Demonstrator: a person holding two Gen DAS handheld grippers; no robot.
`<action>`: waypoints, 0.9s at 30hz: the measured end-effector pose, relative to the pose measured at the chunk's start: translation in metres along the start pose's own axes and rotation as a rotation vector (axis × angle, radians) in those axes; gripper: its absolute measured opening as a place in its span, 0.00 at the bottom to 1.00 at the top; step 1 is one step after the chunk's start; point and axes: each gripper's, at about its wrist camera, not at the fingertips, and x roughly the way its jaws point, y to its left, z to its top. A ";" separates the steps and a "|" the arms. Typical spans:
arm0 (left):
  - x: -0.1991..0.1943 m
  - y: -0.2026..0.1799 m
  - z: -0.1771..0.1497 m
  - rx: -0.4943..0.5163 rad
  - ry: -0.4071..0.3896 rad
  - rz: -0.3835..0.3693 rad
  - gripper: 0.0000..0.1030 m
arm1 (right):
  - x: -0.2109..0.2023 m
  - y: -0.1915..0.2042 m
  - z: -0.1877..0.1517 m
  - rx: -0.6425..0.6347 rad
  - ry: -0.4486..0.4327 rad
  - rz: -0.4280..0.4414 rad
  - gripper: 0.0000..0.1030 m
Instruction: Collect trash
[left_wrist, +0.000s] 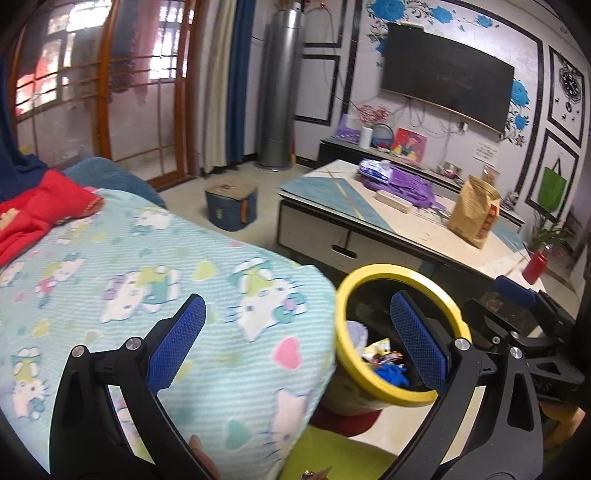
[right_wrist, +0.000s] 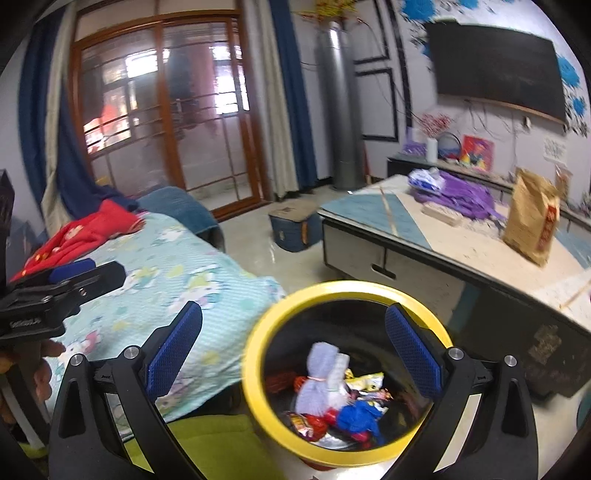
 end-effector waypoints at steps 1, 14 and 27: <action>-0.004 0.003 -0.002 0.001 -0.006 0.008 0.89 | -0.003 0.008 0.000 -0.011 -0.017 0.008 0.94; -0.060 0.029 -0.025 0.001 -0.139 0.082 0.89 | -0.041 0.058 -0.012 -0.058 -0.167 0.006 0.94; -0.089 0.027 -0.047 0.003 -0.223 0.117 0.89 | -0.052 0.076 -0.031 -0.116 -0.209 -0.001 0.94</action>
